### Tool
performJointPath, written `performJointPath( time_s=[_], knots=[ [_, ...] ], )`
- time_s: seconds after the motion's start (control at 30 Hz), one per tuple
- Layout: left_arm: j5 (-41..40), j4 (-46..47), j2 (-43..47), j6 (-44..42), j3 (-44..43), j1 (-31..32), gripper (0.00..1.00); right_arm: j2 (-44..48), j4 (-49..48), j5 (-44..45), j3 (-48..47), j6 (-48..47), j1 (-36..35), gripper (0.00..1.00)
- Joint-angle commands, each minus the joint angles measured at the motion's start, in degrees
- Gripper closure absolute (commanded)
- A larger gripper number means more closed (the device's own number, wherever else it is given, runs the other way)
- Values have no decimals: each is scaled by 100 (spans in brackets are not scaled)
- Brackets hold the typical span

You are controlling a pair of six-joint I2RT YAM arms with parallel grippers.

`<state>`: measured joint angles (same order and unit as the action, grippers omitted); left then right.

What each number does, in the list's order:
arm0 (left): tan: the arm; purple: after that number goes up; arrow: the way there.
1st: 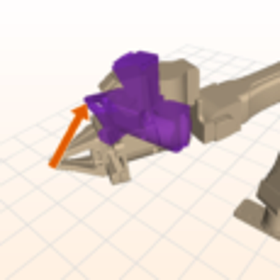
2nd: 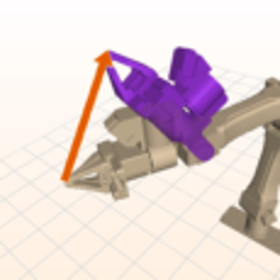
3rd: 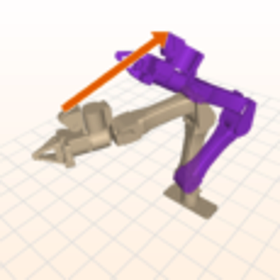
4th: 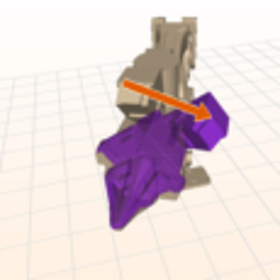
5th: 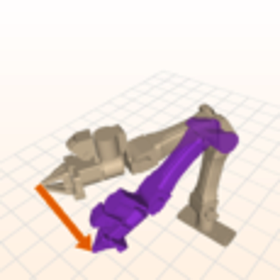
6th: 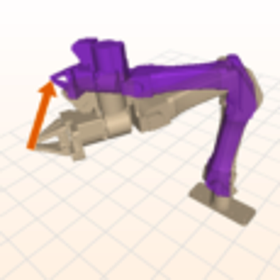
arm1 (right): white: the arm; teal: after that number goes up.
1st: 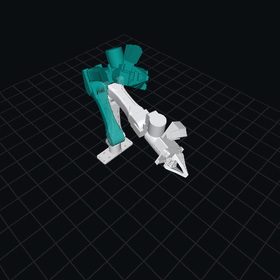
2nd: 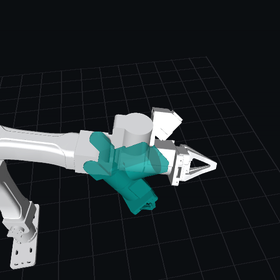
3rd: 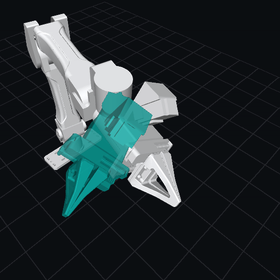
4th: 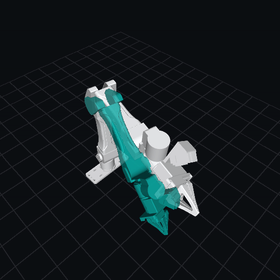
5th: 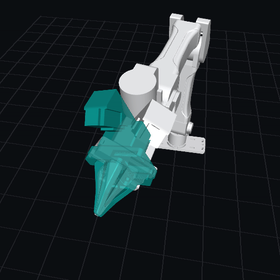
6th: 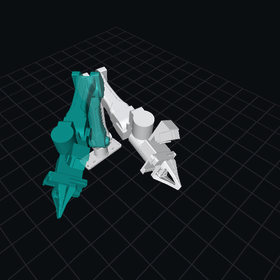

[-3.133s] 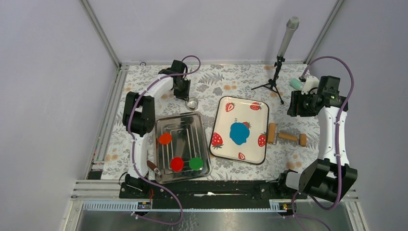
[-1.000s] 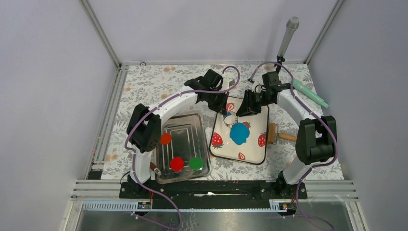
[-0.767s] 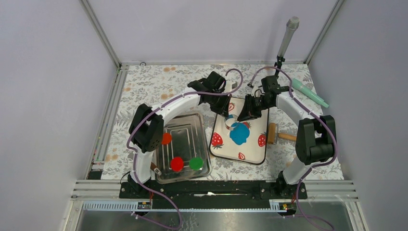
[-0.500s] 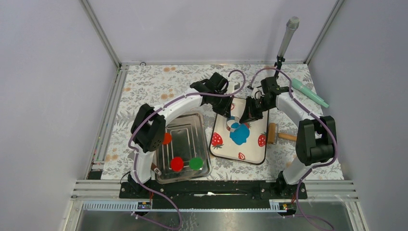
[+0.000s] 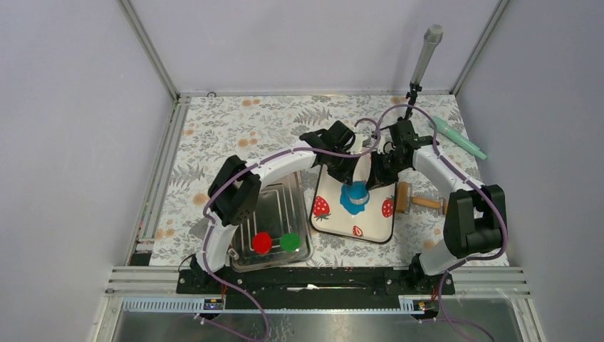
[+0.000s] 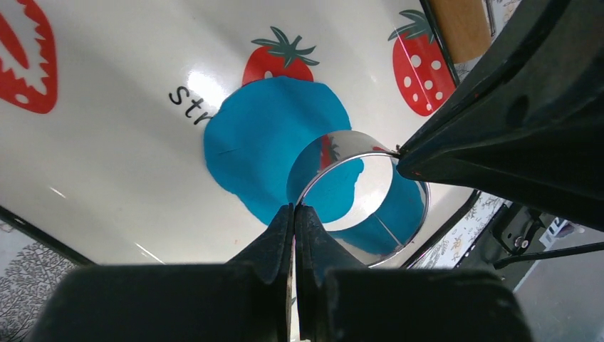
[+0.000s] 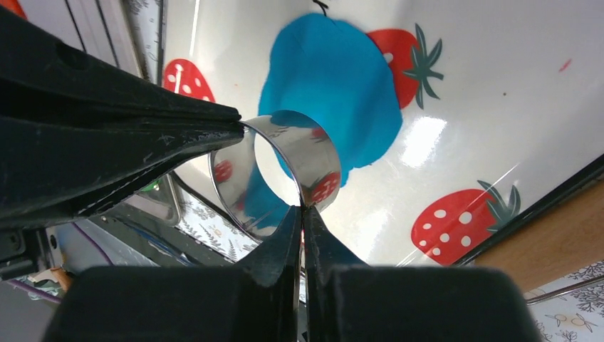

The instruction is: Roll out the dumpling wrappers from the dough

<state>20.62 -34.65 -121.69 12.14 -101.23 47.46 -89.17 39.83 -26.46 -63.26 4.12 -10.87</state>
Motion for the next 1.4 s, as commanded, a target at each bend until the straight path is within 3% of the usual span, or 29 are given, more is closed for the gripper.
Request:
performJointPath(
  time_s=[0.0, 0.4, 1.37],
  knots=[
    [-465, 55, -80, -63, -198, 41, 100, 275, -204, 250, 259, -174, -29, 100],
    [-799, 174, -98, -139, -55, 95, 100, 221, -757, 390, 662, -217, -34, 100],
    [-1039, 380, -269, -201, 255, 66, 100, -263, -978, 511, 765, -241, -29, 100]
  ],
)
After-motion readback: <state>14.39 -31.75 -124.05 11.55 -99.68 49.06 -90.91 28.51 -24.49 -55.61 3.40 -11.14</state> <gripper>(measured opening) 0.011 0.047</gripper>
